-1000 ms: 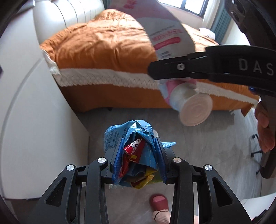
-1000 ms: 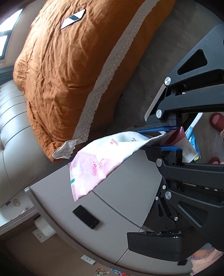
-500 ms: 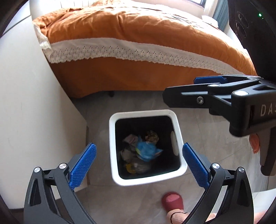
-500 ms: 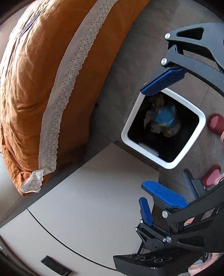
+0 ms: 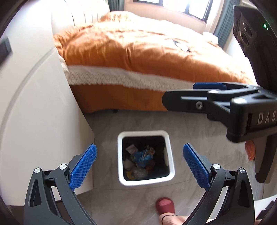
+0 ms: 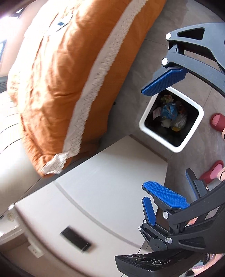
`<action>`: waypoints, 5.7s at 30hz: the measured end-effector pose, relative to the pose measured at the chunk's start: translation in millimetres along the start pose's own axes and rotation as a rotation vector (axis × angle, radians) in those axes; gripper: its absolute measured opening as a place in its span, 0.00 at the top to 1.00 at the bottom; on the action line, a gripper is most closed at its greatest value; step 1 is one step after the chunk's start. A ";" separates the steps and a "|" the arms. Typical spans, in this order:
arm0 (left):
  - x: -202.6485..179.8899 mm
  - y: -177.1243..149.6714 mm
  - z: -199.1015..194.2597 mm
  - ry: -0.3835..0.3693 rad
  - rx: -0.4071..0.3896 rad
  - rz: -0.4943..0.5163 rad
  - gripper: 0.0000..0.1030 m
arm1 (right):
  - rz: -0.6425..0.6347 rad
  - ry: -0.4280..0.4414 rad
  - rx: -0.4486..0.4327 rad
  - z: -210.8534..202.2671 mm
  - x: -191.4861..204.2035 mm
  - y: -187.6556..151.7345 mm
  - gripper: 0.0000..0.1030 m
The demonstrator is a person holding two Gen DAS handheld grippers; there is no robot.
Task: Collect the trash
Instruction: 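Open both tools over the white bin to drop bag and box, then move both open tools to the desk toward the red bag and clear box, then grasp the red chip bag with the left tool while the right tool grasps the clear box, then carry the red chip bag and clear box over the white bin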
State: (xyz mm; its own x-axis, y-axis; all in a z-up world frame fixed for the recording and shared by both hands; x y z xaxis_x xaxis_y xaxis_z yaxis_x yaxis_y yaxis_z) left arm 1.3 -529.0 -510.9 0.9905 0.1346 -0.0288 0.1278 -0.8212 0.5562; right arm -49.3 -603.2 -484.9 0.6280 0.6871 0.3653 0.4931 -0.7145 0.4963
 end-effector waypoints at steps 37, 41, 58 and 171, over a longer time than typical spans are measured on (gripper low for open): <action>150.6 -49.6 -498.0 0.631 -0.363 -0.461 0.05 | -0.601 0.500 -0.237 -242.0 440.1 42.6 0.04; 177.1 -86.1 -535.0 0.702 -0.371 -0.523 0.05 | -0.674 0.555 -0.207 -239.3 492.7 23.8 0.04; 281.9 -227.1 -620.7 0.908 -0.308 -0.666 0.05 | -0.811 0.682 -0.103 -186.8 662.3 -40.9 0.04; -18.5 94.3 -243.5 0.128 -0.159 0.000 0.55 | -0.214 0.016 -0.309 -284.6 118.9 71.6 0.16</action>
State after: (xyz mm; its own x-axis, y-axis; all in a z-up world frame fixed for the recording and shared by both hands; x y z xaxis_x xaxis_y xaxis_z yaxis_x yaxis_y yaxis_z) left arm -17.4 -473.9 -255.7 0.9746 0.2124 0.0716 0.1080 -0.7249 0.6804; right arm -110.6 -535.3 -181.9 0.5194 0.8205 0.2388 0.4058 -0.4828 0.7760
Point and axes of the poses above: each gripper's, at about its wrist camera, not at the fingertips, and z roughly the way its jaws point, x to its left, y to its top, the point moved 6 cm from there along z, roughly the way its jaws point, and after that the axes turned 9 degrees about z, right-handed, at the moved point
